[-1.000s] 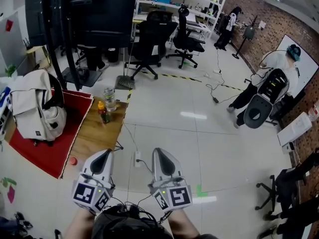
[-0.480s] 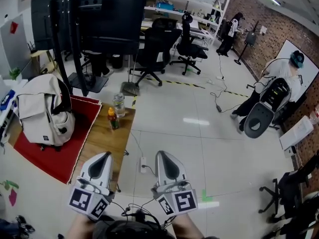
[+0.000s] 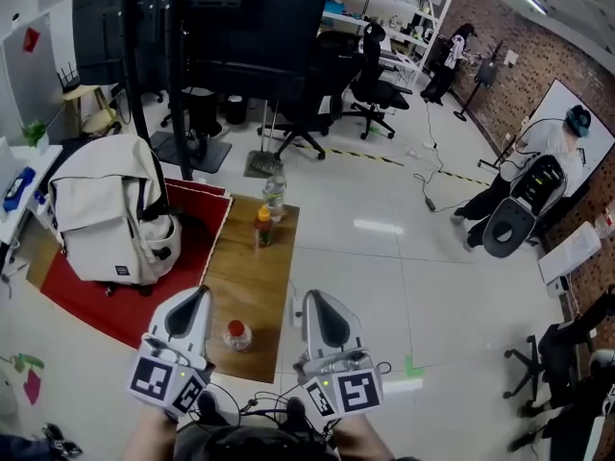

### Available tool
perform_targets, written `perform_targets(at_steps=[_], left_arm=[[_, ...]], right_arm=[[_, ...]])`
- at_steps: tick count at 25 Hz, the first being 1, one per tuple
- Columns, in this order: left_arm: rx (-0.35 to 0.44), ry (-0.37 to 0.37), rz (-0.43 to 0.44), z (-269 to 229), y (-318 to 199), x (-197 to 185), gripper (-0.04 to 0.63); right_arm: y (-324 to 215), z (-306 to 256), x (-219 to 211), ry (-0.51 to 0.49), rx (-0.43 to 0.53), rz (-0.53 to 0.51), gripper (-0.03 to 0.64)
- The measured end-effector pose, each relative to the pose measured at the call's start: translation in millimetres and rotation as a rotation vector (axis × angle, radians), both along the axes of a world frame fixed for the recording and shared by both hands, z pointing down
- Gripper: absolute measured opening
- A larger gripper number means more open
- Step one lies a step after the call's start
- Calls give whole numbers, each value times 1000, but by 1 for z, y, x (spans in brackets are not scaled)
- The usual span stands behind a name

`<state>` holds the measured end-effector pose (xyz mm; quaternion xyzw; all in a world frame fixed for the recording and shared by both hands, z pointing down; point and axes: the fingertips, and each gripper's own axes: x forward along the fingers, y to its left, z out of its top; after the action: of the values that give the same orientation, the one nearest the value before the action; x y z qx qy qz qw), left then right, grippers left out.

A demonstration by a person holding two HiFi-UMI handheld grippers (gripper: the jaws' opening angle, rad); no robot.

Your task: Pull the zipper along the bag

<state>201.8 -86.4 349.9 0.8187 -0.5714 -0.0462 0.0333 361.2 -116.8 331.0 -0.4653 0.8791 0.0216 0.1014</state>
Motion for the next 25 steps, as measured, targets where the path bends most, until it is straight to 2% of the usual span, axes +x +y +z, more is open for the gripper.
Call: perform_targets(at_steps=[9,14,19,25], left_arm=[[-28,18,59,17,-2,-134,29],[-43,15,87,19,3,-191,29],[-61,38,106,23,9,-222,29],[-74,49,108,31,6,-223,29]], right_arm=[[13,-1,-128,16,-1,84,18],[31,-22,-178,63,56,143,17],[41,-23,-205,83,44,180,17],[43,-18,-201,84,41,199,17]])
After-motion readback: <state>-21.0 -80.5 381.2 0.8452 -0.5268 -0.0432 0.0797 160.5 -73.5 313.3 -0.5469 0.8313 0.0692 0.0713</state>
